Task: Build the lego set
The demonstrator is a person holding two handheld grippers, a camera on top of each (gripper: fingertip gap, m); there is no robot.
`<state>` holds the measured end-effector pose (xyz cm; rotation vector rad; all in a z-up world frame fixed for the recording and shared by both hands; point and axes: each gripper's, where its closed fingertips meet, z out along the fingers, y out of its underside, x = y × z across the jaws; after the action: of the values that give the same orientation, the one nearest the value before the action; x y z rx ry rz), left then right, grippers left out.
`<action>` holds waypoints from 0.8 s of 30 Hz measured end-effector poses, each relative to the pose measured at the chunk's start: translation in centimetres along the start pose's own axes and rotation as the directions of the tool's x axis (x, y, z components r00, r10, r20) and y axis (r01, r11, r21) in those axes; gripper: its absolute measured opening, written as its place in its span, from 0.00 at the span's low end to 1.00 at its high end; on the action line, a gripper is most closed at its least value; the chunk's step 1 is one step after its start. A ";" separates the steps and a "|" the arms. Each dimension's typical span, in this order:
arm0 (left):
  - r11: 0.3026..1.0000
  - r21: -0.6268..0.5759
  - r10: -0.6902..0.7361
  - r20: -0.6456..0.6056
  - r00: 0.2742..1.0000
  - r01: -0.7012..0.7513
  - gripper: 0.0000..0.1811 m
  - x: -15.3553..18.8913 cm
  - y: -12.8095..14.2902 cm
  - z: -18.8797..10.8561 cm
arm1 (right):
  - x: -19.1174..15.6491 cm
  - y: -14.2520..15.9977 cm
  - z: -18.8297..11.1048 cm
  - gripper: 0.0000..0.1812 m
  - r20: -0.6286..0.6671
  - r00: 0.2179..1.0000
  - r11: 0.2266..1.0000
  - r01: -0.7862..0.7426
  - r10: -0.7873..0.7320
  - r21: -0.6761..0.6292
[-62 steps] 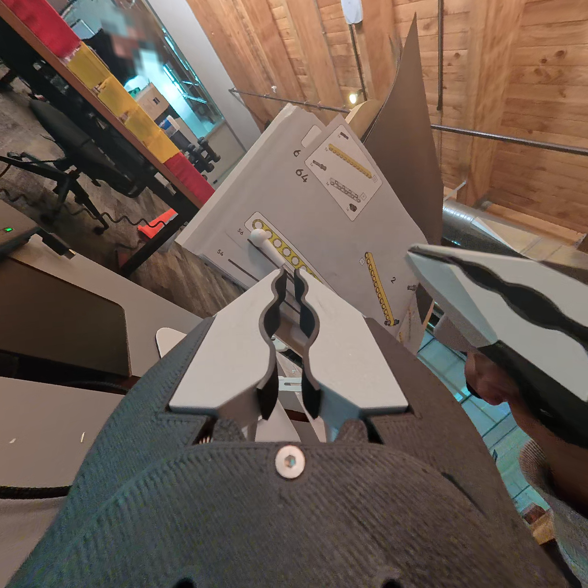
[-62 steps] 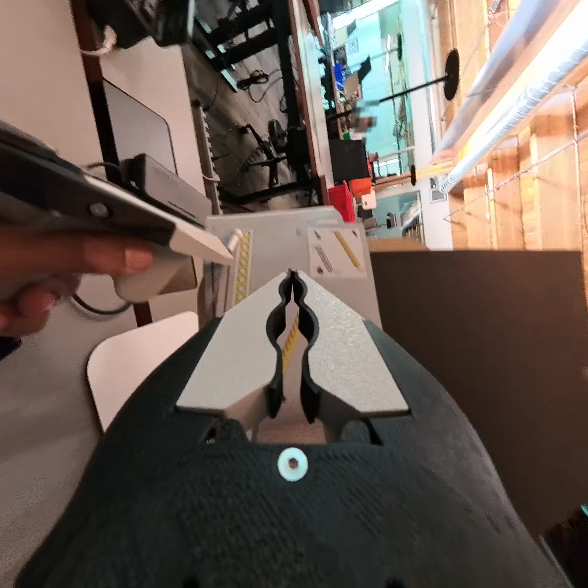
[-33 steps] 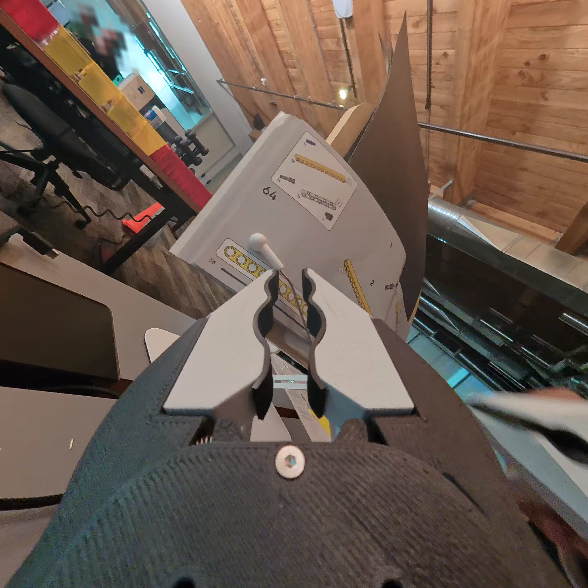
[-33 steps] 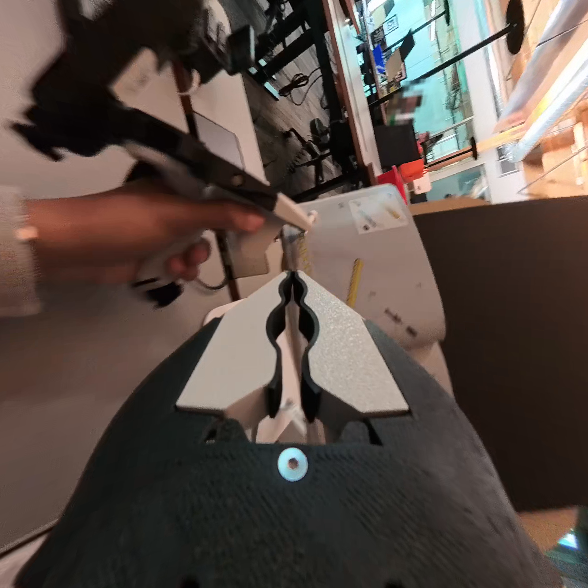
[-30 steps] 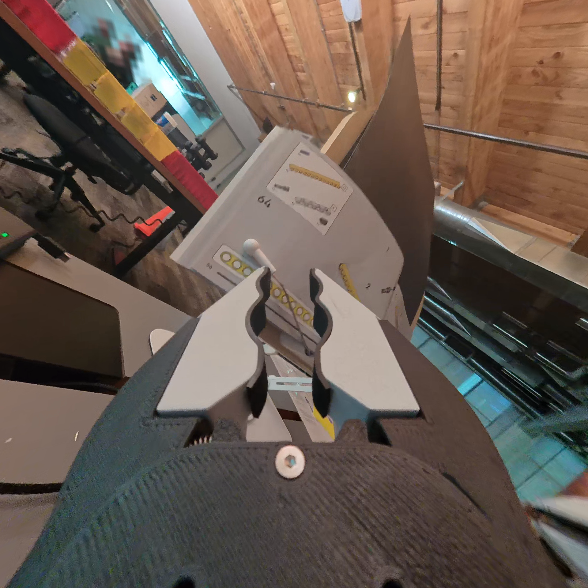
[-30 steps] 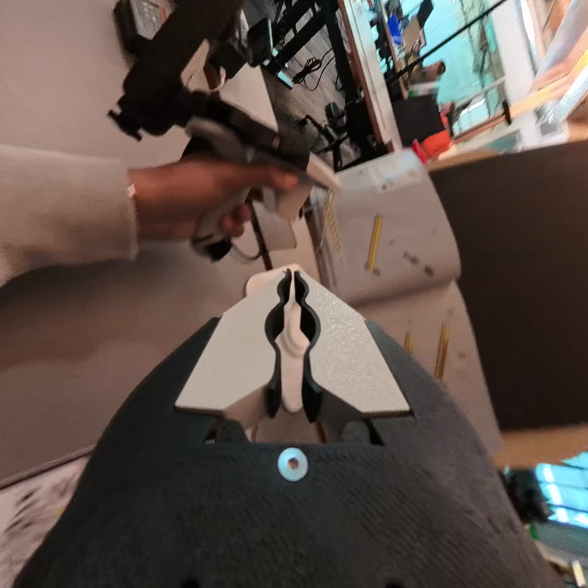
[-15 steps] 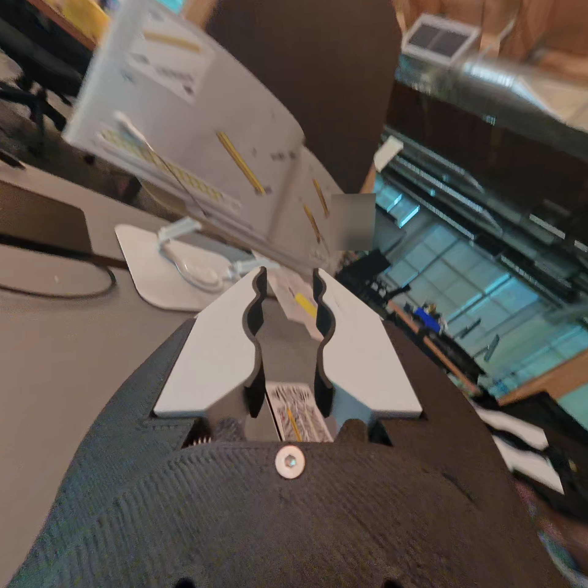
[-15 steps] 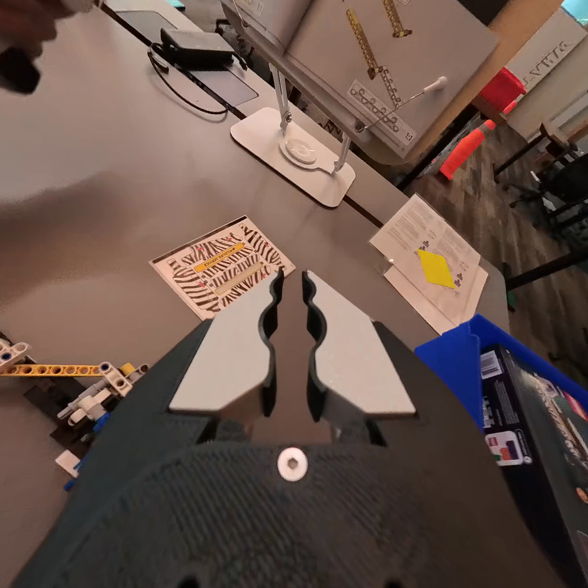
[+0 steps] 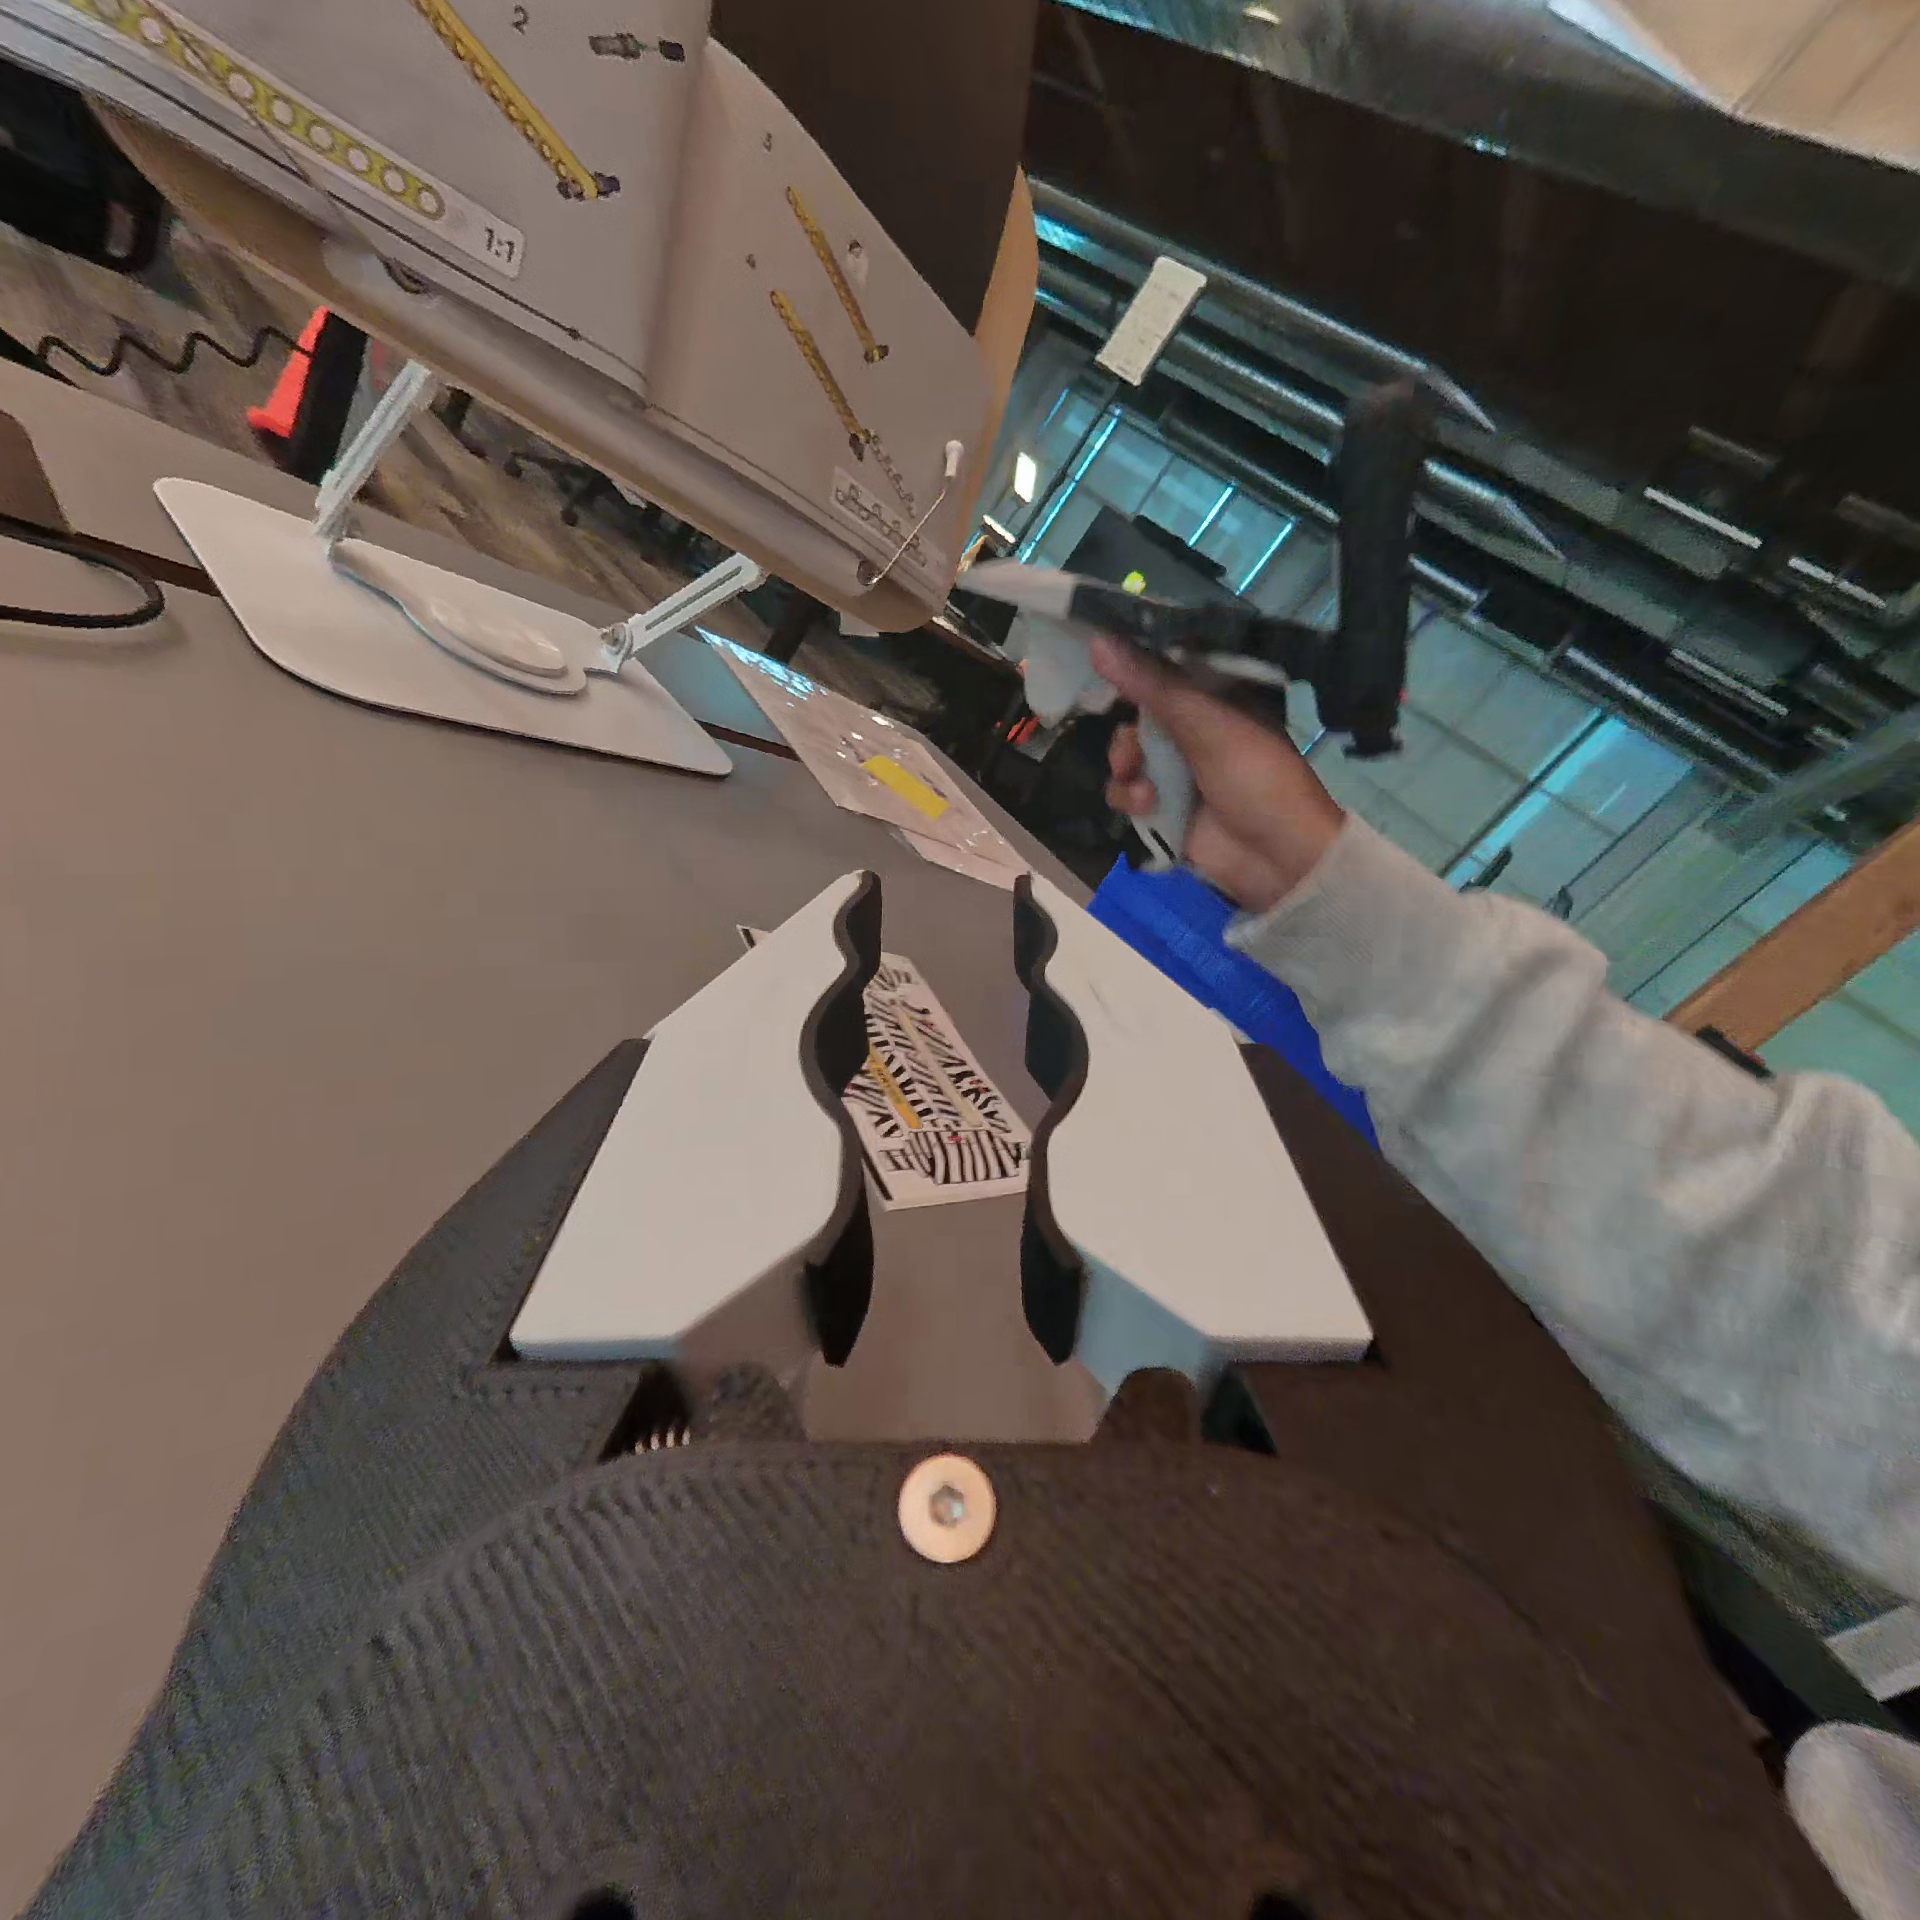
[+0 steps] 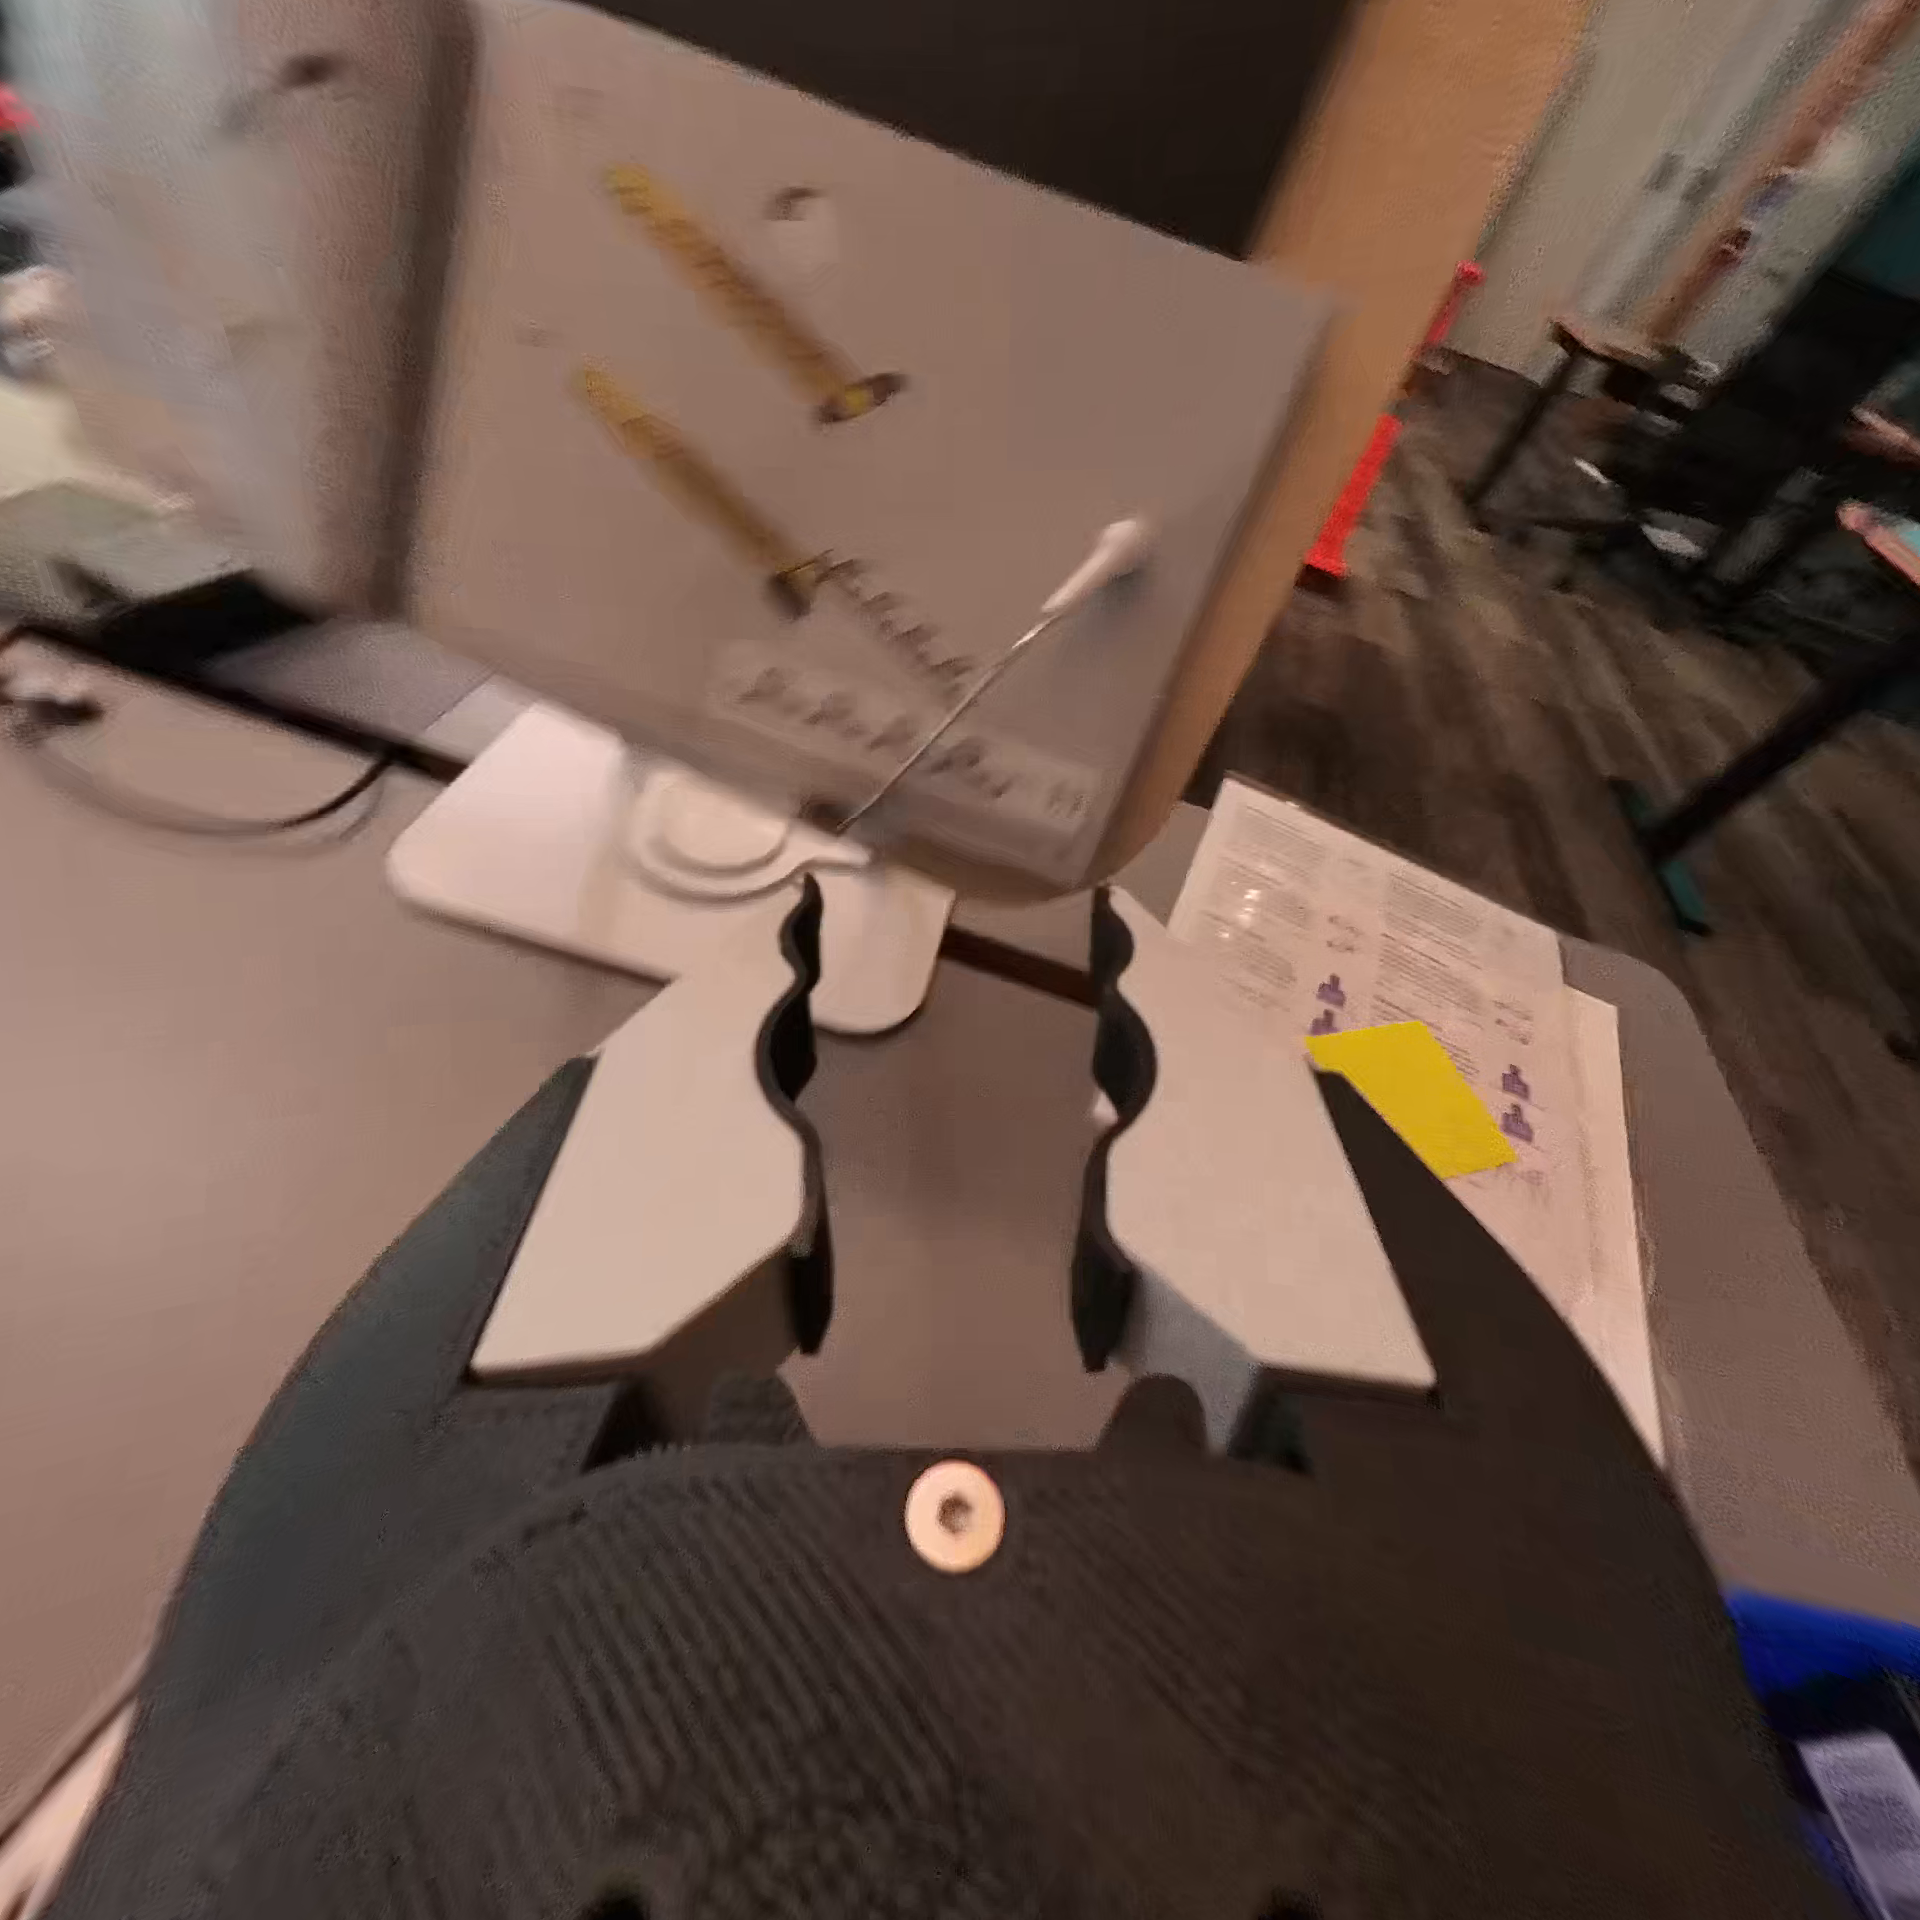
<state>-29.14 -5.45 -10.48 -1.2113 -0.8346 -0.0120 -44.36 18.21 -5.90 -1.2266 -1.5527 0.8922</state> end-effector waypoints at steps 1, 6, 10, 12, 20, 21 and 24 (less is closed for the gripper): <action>1.000 -0.005 0.013 0.005 1.000 -0.013 0.13 -0.2 0.1 -0.1 | 0.9 -0.4 1.6 0.31 -0.026 0.999 0.999 -0.037 0.037 -0.006; 0.998 0.040 -0.041 -0.011 0.999 0.042 0.11 -0.9 -0.6 -0.7 | 2.3 -1.7 5.5 0.33 -0.086 0.983 0.986 -0.164 0.165 0.017; 0.996 0.044 -0.077 -0.032 0.997 0.078 0.11 -1.0 -0.7 -0.7 | 2.5 -1.6 5.9 0.32 -0.087 0.980 0.984 -0.176 0.178 0.032; 0.996 0.047 -0.080 -0.039 0.996 0.081 0.11 -0.8 -0.7 -0.7 | 3.1 -1.3 6.0 0.33 -0.072 0.973 0.976 -0.216 0.218 0.029; 0.998 0.037 -0.058 -0.031 0.998 0.059 0.11 -0.7 -0.5 -0.7 | 4.6 -1.4 7.5 0.27 -0.068 0.974 0.976 -0.215 0.215 -0.006; 0.997 0.040 -0.058 -0.029 0.998 0.059 0.10 -0.8 -0.5 -0.7 | 4.8 -1.5 7.8 0.25 -0.077 0.976 0.979 -0.204 0.203 -0.010; 0.998 0.041 -0.054 -0.023 0.998 0.055 0.11 -0.9 -0.5 -0.8 | 4.9 -1.7 8.5 0.19 -0.073 0.979 0.981 -0.194 0.192 -0.019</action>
<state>-29.59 -6.67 -10.69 -1.1476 -0.8448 -0.0520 -53.33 22.61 -5.77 -1.4312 -1.4104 0.9443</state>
